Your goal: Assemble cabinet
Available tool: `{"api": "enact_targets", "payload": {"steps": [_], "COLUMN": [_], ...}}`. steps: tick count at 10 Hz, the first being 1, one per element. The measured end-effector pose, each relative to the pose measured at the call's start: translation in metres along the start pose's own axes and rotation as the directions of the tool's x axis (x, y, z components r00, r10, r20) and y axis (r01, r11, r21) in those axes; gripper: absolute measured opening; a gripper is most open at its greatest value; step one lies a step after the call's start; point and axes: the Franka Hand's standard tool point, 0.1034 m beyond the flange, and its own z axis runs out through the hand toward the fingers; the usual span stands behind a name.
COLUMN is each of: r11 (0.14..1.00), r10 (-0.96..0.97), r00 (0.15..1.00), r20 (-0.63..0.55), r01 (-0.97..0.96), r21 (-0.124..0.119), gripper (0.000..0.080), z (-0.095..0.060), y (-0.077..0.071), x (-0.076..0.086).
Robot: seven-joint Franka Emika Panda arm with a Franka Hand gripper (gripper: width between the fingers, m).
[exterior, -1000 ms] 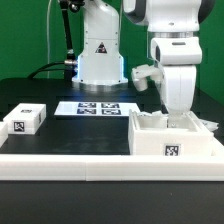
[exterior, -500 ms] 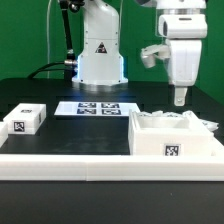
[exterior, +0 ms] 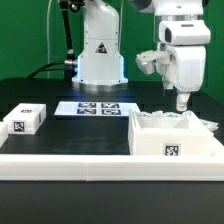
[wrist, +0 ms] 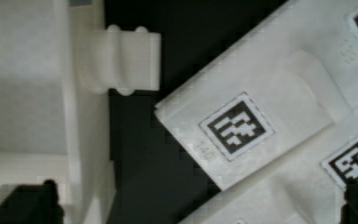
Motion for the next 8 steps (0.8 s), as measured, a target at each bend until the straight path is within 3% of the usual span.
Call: {"api": "enact_targets", "payload": {"steps": [2,3,6,7,8], "r11": [0.998,1.0,1.0,0.998,0.995], "r10": [-0.069,-0.017,-0.019,-0.059,-0.101], "r00": [0.997,1.0,1.0,0.998,0.995], "r20": [0.018,0.012,0.012,0.009,0.005], "r01": [0.069,0.018,0.019,0.059,0.101], "r21": [0.01,-0.015,-0.009,0.001,-0.005], "gripper": [0.0797,0.0798,0.0798,0.0797,0.0797], "z": [0.001,-0.003,0.0,0.004,0.007], "y": [-0.007,-0.009,-0.011,-0.015,-0.017], "x": [0.013,0.016,0.014,0.017,0.024]}}
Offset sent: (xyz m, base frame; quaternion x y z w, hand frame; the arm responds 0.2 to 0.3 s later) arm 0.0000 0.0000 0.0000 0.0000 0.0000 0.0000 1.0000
